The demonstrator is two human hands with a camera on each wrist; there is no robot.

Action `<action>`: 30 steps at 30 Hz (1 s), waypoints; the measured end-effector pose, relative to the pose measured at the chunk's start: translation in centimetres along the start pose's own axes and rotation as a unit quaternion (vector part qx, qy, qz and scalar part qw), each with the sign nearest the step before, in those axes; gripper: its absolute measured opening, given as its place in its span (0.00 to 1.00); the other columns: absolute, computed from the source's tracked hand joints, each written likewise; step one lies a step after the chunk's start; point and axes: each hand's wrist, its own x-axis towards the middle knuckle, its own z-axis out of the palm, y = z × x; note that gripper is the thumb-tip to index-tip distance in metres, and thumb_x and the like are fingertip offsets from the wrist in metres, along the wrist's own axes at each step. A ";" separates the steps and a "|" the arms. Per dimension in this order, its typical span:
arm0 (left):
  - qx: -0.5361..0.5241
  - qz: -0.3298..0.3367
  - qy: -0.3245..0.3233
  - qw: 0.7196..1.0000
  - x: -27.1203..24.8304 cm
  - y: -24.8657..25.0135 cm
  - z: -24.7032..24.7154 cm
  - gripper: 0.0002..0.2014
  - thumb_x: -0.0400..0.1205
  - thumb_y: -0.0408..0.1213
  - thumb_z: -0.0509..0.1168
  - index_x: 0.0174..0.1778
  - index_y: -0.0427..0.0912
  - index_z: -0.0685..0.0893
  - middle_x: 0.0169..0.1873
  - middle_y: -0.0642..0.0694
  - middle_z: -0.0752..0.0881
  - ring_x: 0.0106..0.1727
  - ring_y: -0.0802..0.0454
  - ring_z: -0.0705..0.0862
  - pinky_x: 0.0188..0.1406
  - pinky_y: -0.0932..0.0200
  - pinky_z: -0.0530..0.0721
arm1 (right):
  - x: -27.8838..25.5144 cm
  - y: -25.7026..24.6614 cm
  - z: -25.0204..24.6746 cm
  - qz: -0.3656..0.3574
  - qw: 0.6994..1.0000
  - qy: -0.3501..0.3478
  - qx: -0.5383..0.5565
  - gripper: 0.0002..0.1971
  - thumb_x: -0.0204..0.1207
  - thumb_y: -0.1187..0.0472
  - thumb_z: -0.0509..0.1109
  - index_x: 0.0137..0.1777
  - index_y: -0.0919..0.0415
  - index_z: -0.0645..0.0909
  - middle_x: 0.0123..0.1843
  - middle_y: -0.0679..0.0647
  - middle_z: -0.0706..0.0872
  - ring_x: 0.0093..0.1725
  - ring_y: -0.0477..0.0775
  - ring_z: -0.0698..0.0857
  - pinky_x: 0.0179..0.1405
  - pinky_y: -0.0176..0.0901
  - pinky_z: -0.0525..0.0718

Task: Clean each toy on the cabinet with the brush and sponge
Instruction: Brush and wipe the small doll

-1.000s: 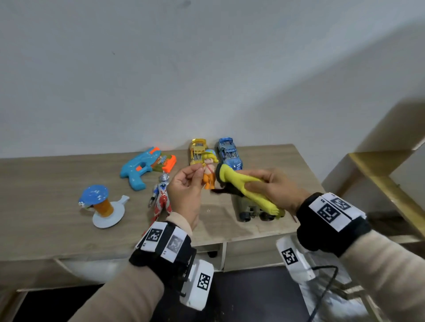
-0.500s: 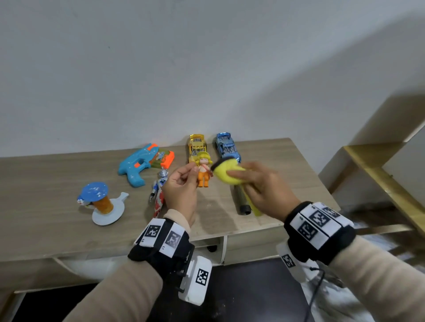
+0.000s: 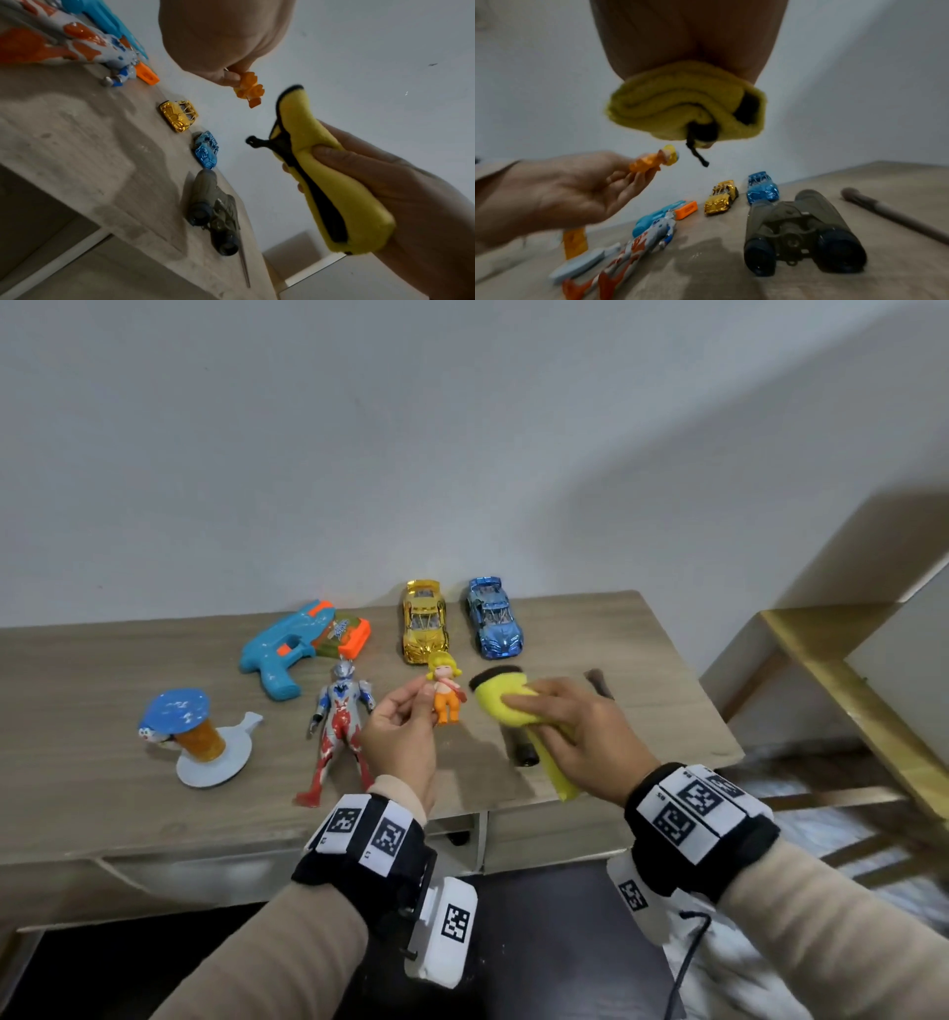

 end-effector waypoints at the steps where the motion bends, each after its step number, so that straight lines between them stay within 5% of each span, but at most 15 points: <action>1: 0.002 -0.002 0.001 1.000 -0.2 -0.4 0.2 0.07 0.79 0.28 0.68 0.44 0.45 0.85 0.38 0.48 0.88 0.33 0.64 0.87 0.37 0.70 0.84 | 0.0 0.8 -0.2 0.032 0.999 0.022 0.010 0.17 0.70 0.64 0.67 0.58 0.55 0.85 0.57 0.63 0.85 0.56 0.62 0.85 0.70 0.26 0.63; 3: 0.009 -0.009 0.002 1.000 -0.6 -1.0 0.7 0.05 0.79 0.27 0.68 0.46 0.42 0.85 0.38 0.48 0.87 0.31 0.66 0.86 0.35 0.72 0.84 | -0.1 2.4 -0.7 0.089 0.995 0.053 0.007 0.17 0.74 0.63 0.67 0.62 0.53 0.83 0.60 0.63 0.83 0.58 0.64 0.82 0.67 0.41 0.72; 6: 0.010 -0.020 -0.002 1.000 -1.6 -1.8 1.9 0.05 0.79 0.27 0.68 0.49 0.38 0.84 0.38 0.48 0.87 0.29 0.67 0.86 0.35 0.73 0.84 | -0.4 5.0 -1.8 0.156 0.985 0.071 -0.031 0.18 0.76 0.67 0.67 0.65 0.55 0.81 0.65 0.65 0.79 0.62 0.64 0.80 0.62 0.37 0.70; 15: 0.021 -0.024 -0.008 0.999 -4.0 -4.6 7.1 0.06 0.80 0.24 0.67 0.48 0.36 0.85 0.36 0.48 0.87 0.28 0.67 0.85 0.31 0.74 0.82 | -3.1 16.9 -3.6 0.292 0.949 0.056 -0.106 0.19 0.76 0.70 0.63 0.66 0.60 0.80 0.68 0.71 0.74 0.61 0.73 0.78 0.62 0.55 0.75; 22: 0.048 -0.017 0.001 0.999 -4.9 -7.2 9.5 0.07 0.79 0.24 0.67 0.45 0.41 0.85 0.37 0.48 0.87 0.32 0.65 0.87 0.33 0.73 0.83 | -3.7 22.3 -2.6 0.299 0.940 -0.086 -0.140 0.21 0.78 0.64 0.63 0.72 0.57 0.73 0.77 0.67 0.66 0.68 0.73 0.72 0.67 0.57 0.69; 26: 0.080 -0.002 0.017 0.997 -4.5 -8.1 9.5 0.06 0.79 0.26 0.68 0.47 0.40 0.86 0.38 0.48 0.88 0.34 0.63 0.87 0.35 0.71 0.83 | -2.8 21.1 -2.4 0.228 0.952 -0.057 -0.195 0.14 0.71 0.60 0.69 0.55 0.65 0.84 0.60 0.70 0.82 0.58 0.75 0.80 0.52 0.63 0.80; 28: 0.092 0.002 0.029 0.995 -4.1 -8.2 9.1 0.06 0.79 0.27 0.69 0.46 0.43 0.87 0.38 0.49 0.89 0.35 0.62 0.87 0.36 0.71 0.83 | -2.1 20.3 -1.7 0.181 0.966 -0.038 -0.182 0.15 0.69 0.57 0.62 0.41 0.67 0.86 0.46 0.68 0.87 0.46 0.71 0.84 0.43 0.53 0.82; 30: 0.100 0.003 0.046 0.994 -3.6 -8.2 8.6 0.07 0.79 0.28 0.69 0.44 0.46 0.86 0.38 0.49 0.89 0.36 0.61 0.87 0.36 0.71 0.84 | -1.6 19.5 -0.7 0.161 0.977 -0.042 -0.132 0.16 0.73 0.56 0.61 0.37 0.67 0.84 0.40 0.67 0.86 0.43 0.69 0.82 0.43 0.51 0.79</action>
